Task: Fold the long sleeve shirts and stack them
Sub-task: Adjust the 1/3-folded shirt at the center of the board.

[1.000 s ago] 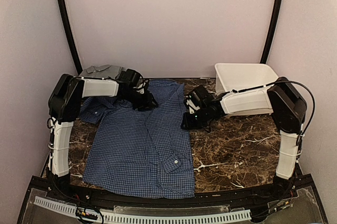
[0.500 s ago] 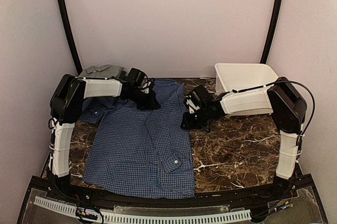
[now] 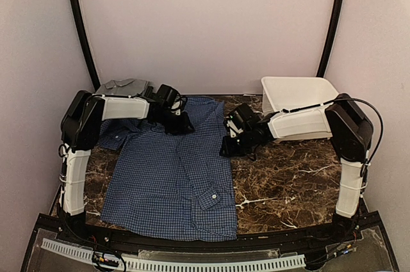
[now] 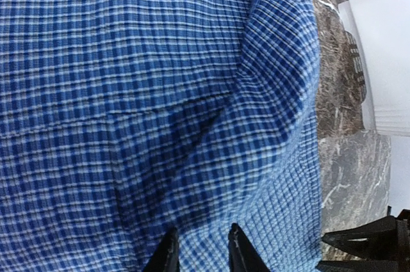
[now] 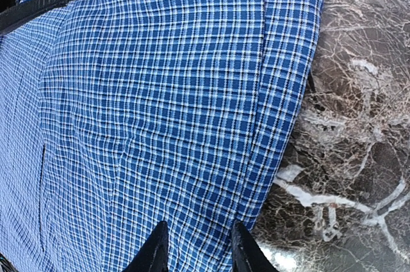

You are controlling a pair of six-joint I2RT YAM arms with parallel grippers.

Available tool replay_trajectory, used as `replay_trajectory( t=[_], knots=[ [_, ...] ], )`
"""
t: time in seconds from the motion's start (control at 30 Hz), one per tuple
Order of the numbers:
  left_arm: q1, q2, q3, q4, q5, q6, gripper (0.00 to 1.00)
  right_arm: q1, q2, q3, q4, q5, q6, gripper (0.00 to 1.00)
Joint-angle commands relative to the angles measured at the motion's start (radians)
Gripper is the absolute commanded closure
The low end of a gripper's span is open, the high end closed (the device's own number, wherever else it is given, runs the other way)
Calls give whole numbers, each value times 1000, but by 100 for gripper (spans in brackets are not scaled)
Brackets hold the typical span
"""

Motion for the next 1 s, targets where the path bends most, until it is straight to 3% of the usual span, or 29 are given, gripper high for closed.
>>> replay_trajectory(
  t=[0.0,0.23,0.47,0.77,0.97],
  knots=[
    [30,-62,-30,-50,-63,-5,71,9,-24,-10,28,10,-3,69],
    [51,-37,-22,-32,84,-5,57,9,-34,-27,33,13,2,69],
    [48,-9,-20,-14,177,-12,57,9,-39,-34,39,16,9,69],
    [41,5,13,-49,95,2,67,9,-48,-41,39,19,8,69],
    [39,21,34,-68,19,22,66,9,-53,-45,40,19,10,69]
  ],
)
